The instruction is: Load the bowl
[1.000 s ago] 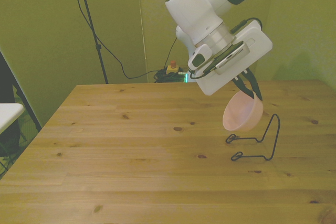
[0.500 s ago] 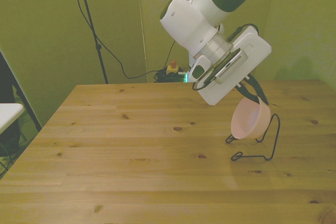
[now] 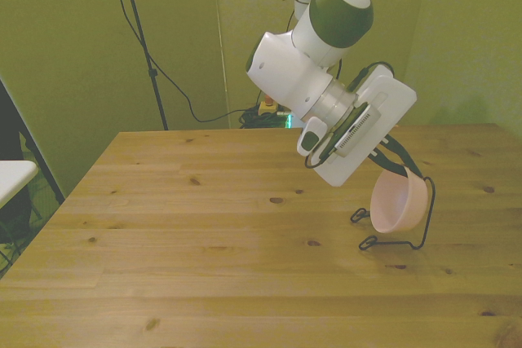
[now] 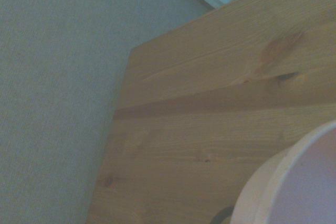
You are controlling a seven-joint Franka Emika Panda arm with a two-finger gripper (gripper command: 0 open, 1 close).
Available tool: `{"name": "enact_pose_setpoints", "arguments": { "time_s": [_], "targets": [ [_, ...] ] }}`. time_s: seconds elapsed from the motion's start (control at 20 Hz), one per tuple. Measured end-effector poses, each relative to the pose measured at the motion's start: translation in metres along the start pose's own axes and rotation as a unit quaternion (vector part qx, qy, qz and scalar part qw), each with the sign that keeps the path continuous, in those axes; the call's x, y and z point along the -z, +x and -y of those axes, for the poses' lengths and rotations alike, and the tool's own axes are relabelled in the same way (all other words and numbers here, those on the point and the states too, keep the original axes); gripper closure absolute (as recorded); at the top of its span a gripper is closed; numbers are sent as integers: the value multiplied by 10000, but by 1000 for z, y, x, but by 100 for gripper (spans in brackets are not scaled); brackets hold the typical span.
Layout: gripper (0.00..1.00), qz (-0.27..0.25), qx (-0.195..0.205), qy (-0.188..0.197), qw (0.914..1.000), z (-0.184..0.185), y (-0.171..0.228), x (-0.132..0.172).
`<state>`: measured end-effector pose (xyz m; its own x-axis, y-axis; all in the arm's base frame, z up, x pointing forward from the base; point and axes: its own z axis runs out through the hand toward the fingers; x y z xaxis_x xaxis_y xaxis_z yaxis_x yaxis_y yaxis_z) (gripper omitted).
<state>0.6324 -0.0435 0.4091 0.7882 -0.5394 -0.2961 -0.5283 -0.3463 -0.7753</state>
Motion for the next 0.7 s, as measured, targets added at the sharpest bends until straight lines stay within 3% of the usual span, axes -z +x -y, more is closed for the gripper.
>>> {"name": "enact_pose_setpoints", "arguments": {
  "time_s": [0.7],
  "targets": [
    [100,105,-90,113,9998,-17,4,-13]
  ]
}}
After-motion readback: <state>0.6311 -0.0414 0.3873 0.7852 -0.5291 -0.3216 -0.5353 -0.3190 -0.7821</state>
